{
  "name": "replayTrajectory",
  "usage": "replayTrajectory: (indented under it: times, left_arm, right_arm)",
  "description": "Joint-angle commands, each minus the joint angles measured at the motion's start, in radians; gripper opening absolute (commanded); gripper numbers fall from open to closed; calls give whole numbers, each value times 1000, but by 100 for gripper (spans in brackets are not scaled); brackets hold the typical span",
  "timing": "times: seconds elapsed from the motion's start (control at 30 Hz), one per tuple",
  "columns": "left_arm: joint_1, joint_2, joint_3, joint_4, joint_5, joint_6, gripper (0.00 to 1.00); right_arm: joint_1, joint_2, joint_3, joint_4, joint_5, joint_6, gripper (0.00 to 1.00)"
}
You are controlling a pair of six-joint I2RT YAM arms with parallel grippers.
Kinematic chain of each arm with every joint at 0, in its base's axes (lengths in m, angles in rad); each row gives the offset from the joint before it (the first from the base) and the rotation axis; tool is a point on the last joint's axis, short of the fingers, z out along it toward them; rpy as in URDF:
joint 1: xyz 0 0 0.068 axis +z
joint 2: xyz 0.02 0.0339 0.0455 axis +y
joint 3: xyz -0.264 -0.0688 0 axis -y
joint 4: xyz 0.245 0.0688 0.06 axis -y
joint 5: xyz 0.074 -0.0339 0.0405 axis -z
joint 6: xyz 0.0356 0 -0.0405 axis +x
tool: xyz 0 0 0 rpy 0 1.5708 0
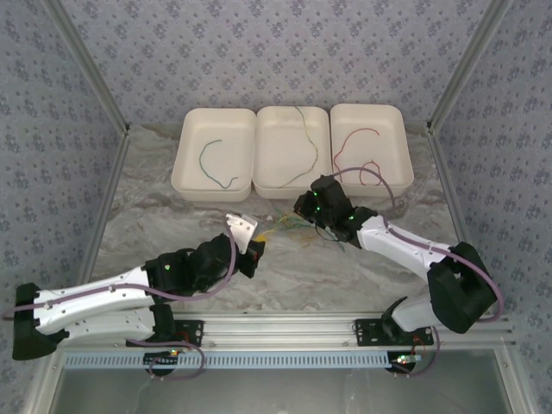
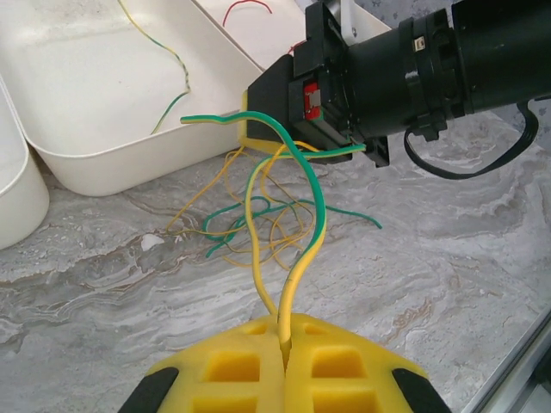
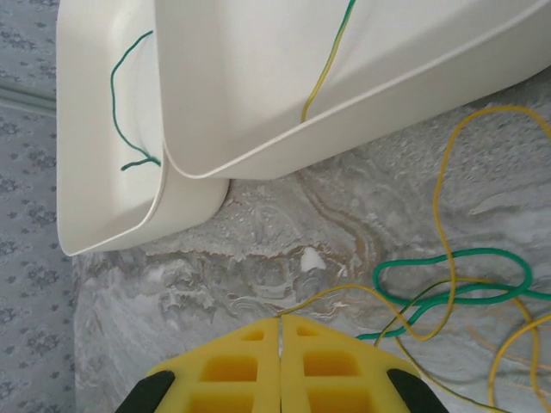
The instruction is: Untangle the cables
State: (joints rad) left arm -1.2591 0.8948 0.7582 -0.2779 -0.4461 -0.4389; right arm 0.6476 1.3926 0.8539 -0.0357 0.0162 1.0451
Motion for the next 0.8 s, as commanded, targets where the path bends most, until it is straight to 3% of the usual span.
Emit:
replayTrajectory:
  times: [0.0, 0.5, 0.77]
  left_arm:
    - [-8, -17, 12, -30, -31, -4, 0]
    - [-7, -136, -20, -114, -52, -23, 0]
    - [-8, -218, -12, -225, -45, -52, 0]
  right_arm:
    - [-25, -1, 22, -63, 42, -47, 0]
    - [-23, -10, 27, -88, 45, -95, 0]
    - [-105, -39, 12, -126, 41, -132, 0]
